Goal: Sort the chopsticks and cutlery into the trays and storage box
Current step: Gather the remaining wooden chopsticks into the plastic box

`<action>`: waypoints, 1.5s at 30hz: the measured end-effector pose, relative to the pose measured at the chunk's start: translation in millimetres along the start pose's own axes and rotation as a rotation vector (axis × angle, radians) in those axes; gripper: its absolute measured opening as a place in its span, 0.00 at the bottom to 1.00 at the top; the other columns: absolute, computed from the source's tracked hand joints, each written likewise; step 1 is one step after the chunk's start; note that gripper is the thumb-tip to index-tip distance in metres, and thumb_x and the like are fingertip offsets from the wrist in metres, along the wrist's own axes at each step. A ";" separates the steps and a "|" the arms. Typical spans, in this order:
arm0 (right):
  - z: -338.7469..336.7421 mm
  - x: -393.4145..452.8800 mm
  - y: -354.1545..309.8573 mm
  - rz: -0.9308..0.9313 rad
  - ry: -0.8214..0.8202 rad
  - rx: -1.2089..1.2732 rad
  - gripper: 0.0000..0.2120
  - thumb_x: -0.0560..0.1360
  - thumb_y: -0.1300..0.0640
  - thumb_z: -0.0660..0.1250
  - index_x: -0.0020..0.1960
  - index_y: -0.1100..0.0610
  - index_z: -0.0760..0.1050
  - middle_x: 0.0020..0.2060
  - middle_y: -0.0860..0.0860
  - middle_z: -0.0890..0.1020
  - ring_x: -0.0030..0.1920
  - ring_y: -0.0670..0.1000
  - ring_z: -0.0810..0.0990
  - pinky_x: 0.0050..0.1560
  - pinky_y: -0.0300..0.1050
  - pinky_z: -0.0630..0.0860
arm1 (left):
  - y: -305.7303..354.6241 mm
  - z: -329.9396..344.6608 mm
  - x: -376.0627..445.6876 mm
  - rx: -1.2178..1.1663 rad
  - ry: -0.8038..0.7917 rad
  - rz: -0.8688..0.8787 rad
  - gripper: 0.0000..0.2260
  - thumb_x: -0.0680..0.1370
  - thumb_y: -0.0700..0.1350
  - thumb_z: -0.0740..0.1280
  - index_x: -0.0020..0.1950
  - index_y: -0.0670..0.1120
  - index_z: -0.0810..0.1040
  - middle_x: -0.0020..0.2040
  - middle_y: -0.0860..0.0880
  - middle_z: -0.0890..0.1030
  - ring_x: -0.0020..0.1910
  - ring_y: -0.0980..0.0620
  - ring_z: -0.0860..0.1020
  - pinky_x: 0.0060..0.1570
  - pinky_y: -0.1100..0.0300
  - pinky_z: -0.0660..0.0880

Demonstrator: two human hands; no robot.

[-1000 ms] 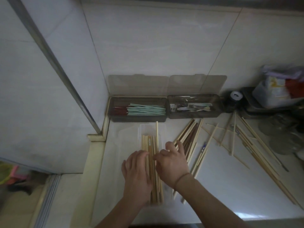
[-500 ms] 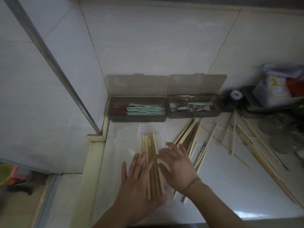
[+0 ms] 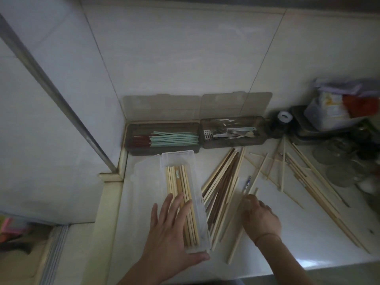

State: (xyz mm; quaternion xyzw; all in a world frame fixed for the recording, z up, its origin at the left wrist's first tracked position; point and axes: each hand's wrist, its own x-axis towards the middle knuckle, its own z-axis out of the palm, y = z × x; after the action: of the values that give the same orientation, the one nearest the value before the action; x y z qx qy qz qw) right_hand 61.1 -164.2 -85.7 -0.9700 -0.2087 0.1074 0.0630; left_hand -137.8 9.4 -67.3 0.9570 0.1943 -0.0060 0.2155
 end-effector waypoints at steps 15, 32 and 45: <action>-89.3 14.7 -57.0 -0.367 0.312 0.403 0.10 0.72 0.66 0.66 0.49 0.55 0.80 0.42 0.48 0.81 0.35 0.44 0.76 0.40 0.33 0.71 | 0.7 11.2 -1.9 -0.064 0.164 -0.008 0.51 0.63 0.77 0.65 0.77 0.55 0.52 0.81 0.48 0.47 0.79 0.40 0.45 0.72 0.37 0.50; -27.9 15.4 -141.6 -0.735 -0.158 -0.547 0.19 0.77 0.45 0.54 0.65 0.48 0.71 0.64 0.51 0.75 0.75 0.63 0.50 0.62 0.76 0.29 | -0.4 18.7 -0.8 -0.088 0.240 -0.034 0.54 0.62 0.77 0.66 0.78 0.52 0.51 0.80 0.46 0.53 0.79 0.40 0.49 0.70 0.35 0.57; 2.1 12.9 -75.1 -0.557 0.346 0.345 0.13 0.74 0.50 0.62 0.55 0.52 0.79 0.52 0.48 0.80 0.56 0.55 0.76 0.56 0.53 0.75 | -0.2 17.3 -2.0 -0.098 0.191 -0.036 0.54 0.61 0.77 0.67 0.77 0.51 0.53 0.80 0.47 0.51 0.79 0.40 0.48 0.70 0.34 0.56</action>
State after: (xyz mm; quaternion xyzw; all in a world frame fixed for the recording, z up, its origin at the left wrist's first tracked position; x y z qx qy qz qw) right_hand 42.7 -90.6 -77.5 -0.8550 -0.4297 -0.0458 0.2869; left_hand -138.4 1.7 -83.0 0.9378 0.2314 0.0906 0.2423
